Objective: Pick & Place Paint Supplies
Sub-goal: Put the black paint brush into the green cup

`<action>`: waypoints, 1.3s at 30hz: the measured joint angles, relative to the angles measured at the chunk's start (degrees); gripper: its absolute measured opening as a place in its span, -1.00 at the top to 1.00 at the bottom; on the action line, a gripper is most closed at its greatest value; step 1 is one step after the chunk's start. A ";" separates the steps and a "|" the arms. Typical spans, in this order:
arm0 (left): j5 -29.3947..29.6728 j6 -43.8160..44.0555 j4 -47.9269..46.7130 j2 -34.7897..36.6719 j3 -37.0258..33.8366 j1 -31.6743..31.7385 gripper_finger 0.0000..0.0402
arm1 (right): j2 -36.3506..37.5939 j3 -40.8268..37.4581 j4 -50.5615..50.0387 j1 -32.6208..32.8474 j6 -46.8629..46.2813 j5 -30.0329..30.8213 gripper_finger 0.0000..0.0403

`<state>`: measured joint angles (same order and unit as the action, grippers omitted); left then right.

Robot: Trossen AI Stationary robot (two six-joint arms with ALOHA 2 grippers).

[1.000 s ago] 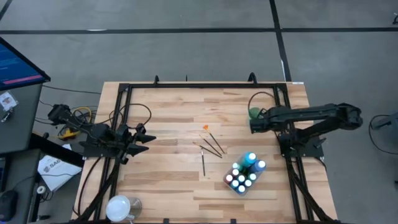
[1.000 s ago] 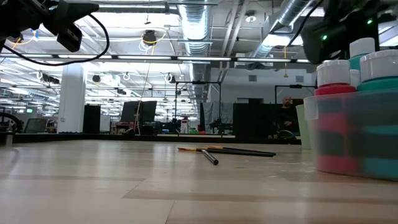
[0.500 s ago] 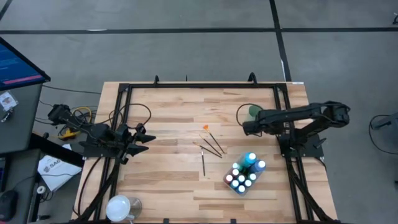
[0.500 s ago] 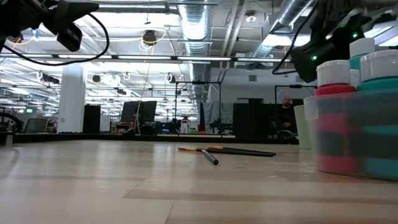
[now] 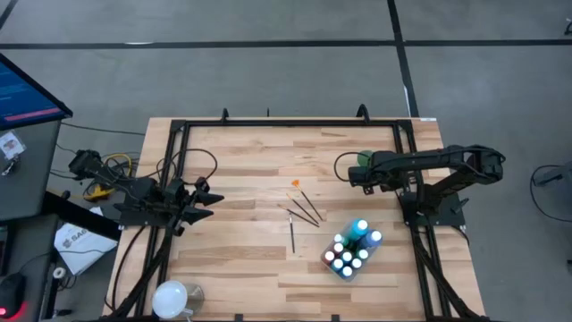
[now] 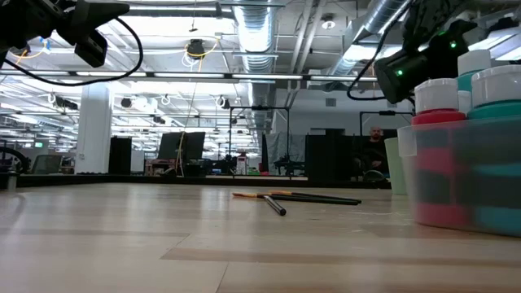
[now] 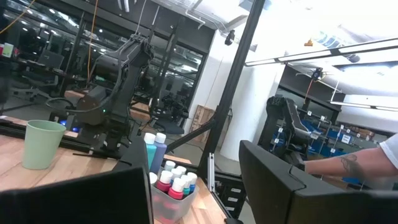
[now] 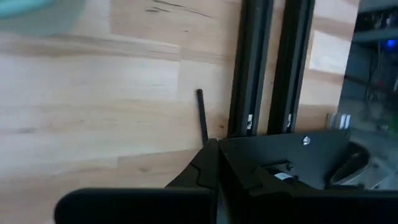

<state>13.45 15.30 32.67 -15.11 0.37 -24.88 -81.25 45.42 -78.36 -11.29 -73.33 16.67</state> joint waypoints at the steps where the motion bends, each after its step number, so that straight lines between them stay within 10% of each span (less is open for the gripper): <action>1: 0.00 0.01 0.01 0.00 0.00 0.00 0.34 | 0.00 0.69 -0.29 -0.19 2.46 0.00 1.00; 13: 0.00 0.01 0.00 0.00 -0.01 0.00 0.34 | -5.34 3.78 -7.01 -2.87 28.43 -0.15 1.00; 39: 0.00 0.01 0.00 0.00 -0.01 0.00 0.34 | -0.87 2.94 0.75 5.68 25.81 5.40 1.00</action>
<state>13.45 15.31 32.67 -15.11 0.36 -24.88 -82.12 48.37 -77.62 -5.61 -47.52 22.06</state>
